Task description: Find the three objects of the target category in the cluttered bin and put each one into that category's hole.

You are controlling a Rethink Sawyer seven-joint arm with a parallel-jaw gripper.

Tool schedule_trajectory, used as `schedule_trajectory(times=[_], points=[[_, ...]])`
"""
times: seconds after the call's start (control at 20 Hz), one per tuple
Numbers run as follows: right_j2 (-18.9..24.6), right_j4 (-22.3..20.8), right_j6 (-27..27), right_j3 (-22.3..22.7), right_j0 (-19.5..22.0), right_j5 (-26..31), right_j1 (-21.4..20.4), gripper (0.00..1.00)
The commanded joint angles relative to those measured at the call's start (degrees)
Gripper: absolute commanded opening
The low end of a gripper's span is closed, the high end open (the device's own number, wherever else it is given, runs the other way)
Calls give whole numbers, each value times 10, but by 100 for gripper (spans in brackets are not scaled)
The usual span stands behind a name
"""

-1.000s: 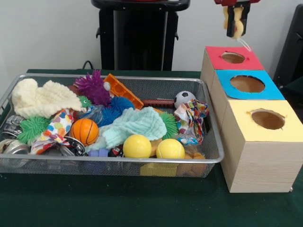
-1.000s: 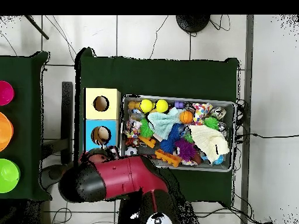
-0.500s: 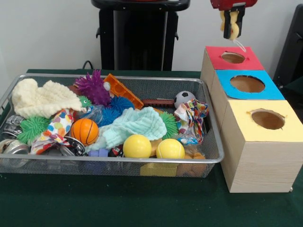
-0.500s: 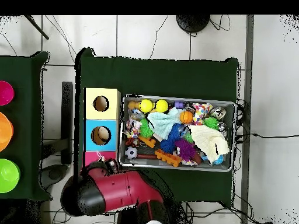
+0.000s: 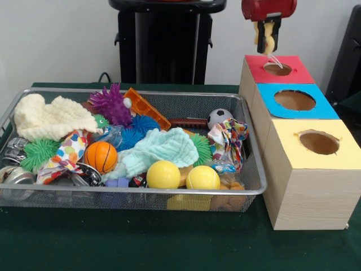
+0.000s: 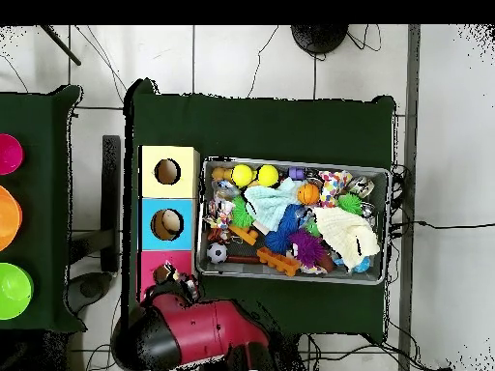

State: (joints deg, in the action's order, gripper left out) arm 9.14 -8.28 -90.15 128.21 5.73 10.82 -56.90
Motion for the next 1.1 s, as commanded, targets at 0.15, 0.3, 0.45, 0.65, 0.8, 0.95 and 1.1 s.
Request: schedule_trajectory(times=[0.15, 0.3, 0.45, 0.65, 0.8, 0.95, 1.1], points=[[-55, 17, -157, 46, -50, -89, 78, 0], [-58, 27, -157, 50, -59, -99, 84, 0], [-60, 38, -154, 55, -66, -88, 71, 0], [-59, 54, -155, 59, -77, -72, 59, 0], [-64, 72, -159, 51, -98, -70, 64, 0], [-65, 90, -161, 41, -115, -68, 72, 0], [-63, 103, -158, 36, -122, -67, 76, 0]])
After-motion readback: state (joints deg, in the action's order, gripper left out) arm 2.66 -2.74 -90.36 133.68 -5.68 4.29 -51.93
